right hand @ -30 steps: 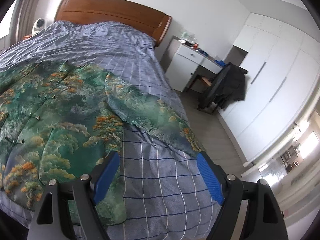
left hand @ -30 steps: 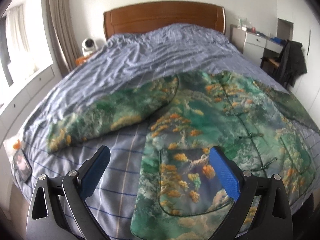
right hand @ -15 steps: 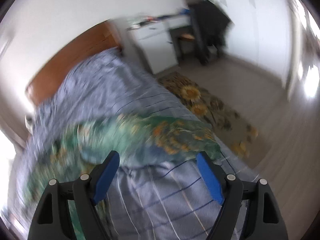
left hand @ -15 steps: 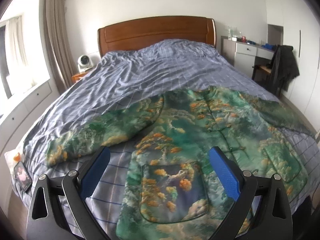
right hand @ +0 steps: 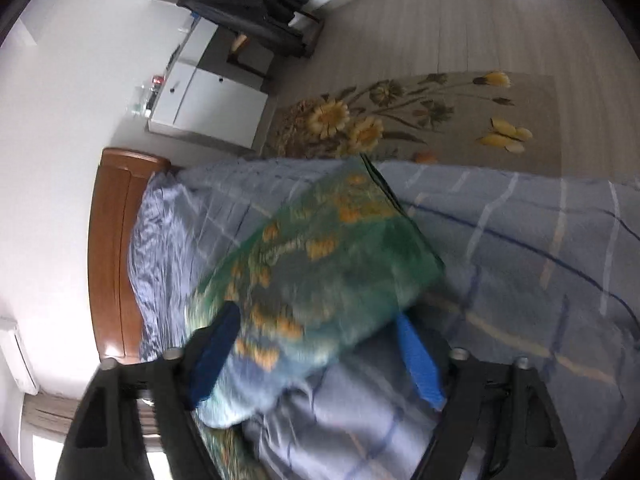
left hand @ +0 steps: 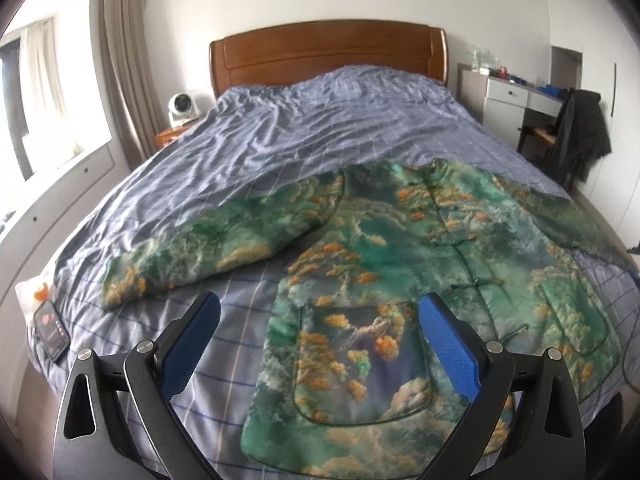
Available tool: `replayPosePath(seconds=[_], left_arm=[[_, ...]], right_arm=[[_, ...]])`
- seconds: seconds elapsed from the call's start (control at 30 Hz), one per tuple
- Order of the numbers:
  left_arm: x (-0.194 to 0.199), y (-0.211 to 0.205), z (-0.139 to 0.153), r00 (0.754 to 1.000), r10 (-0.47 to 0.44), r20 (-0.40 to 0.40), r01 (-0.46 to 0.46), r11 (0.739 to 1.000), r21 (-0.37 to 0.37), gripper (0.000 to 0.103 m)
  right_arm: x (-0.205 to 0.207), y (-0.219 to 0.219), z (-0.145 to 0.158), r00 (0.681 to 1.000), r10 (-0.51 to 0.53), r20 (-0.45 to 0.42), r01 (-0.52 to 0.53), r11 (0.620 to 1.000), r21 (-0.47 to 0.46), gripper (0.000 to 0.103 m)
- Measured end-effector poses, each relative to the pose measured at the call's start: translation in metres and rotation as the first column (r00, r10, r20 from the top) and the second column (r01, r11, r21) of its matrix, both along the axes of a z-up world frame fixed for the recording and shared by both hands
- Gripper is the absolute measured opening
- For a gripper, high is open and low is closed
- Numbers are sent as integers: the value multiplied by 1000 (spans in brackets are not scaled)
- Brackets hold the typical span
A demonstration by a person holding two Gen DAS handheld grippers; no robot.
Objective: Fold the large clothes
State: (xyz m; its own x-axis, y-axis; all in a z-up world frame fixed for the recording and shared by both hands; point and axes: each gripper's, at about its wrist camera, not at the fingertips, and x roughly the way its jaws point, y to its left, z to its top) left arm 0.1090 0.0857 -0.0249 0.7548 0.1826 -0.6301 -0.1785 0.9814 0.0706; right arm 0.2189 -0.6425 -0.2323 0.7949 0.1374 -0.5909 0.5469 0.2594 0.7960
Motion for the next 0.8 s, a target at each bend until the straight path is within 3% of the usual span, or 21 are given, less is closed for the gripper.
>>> replayPosePath(seconds=[0.03, 0.07, 0.17, 0.23, 0.27, 0.37, 0.43, 0.5, 0.53, 0.6, 0.7, 0.8], left_arm=[[0, 2, -4, 1000, 9, -15, -9, 1000, -3, 100], [0, 3, -7, 1000, 15, -23, -15, 1000, -6, 100], [-3, 8, -15, 999, 32, -34, -32, 999, -15, 100], [-1, 11, -21, 998, 38, -41, -39, 999, -26, 100], [1, 12, -24, 998, 38, -47, -40, 999, -34, 100], [10, 12, -31, 997, 35, -72, -39, 998, -57, 100], [12, 10, -32, 997, 27, -67, -31, 997, -63, 100], [12, 7, -30, 998, 20, -60, -24, 998, -66, 100], [11, 6, -30, 998, 11, -60, -15, 997, -70, 100], [10, 6, -32, 998, 2, -65, -7, 997, -74, 100], [11, 5, -37, 997, -12, -81, 5, 996, -89, 100], [17, 4, -45, 993, -43, -107, 28, 991, -131, 100]], right_arm=[[5, -1, -2, 1000, -6, 1, 6, 1000, -5, 39], [9, -2, -2, 1000, -9, -17, 9, 1000, -25, 14], [20, 8, 26, 1000, 2, -22, -5, 988, -153, 10], [28, 34, 78, 995, 84, 44, -65, 945, -321, 9], [30, 53, 106, 988, 138, 73, -97, 909, -406, 9], [37, 133, 188, 933, 338, 126, -181, 741, -646, 9], [41, 183, 218, 889, 441, 126, -217, 647, -730, 9], [47, 247, 235, 820, 564, 97, -275, 538, -797, 9], [48, 268, 237, 797, 598, 82, -297, 507, -809, 9], [58, 326, 229, 732, 681, 4, -372, 405, -835, 9], [70, 394, 192, 661, 737, -140, -470, 260, -843, 9], [70, 439, 151, 611, 749, -255, -546, 167, -821, 9]])
